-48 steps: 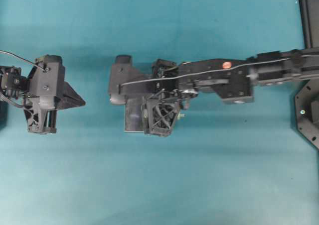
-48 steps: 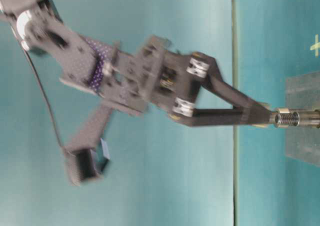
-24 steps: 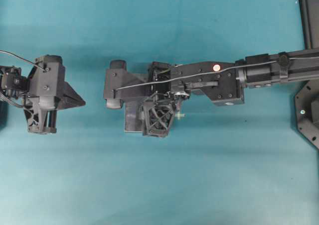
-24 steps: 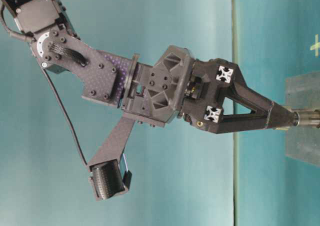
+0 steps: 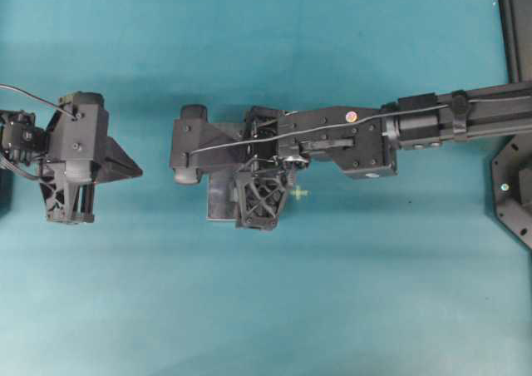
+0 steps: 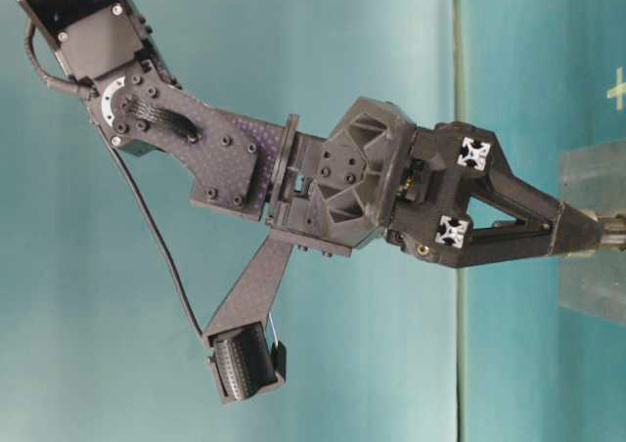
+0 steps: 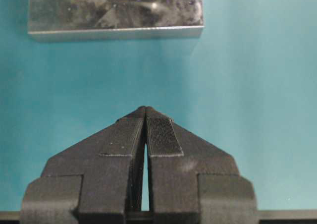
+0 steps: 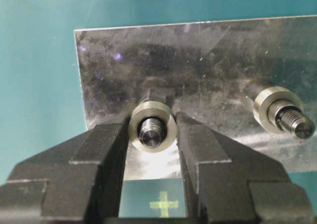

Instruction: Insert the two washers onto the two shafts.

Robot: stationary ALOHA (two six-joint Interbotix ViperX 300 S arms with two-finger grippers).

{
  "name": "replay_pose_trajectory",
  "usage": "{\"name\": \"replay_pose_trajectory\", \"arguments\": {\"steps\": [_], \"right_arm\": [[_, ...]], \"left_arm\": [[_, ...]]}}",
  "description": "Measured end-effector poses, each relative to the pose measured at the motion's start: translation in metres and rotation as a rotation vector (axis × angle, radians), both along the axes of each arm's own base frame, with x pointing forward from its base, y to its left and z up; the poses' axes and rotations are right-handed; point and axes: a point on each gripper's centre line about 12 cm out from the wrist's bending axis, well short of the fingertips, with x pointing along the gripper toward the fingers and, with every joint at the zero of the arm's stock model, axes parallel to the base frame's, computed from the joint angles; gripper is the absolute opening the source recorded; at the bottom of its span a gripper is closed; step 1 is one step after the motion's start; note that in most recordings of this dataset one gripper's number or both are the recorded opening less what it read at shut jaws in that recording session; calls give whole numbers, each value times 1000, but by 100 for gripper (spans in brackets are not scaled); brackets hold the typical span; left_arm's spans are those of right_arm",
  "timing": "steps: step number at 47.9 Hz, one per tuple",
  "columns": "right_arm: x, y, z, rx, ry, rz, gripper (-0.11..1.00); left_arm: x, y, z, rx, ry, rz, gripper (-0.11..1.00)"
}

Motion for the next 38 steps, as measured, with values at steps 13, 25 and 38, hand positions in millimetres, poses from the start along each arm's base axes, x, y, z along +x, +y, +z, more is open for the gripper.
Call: {"name": "replay_pose_trajectory", "arguments": {"steps": [13,25,38], "right_arm": [[0,6,-3,27,6,-2,76],[0,16,-3,35,3,19,70],[1,-7,-2,15,3,-18,70]], "left_arm": [[0,0,0,-1,2,1,0],[0,0,-1,-1,2,0,0],[0,-2,0,-2,0,-4,0]]}}
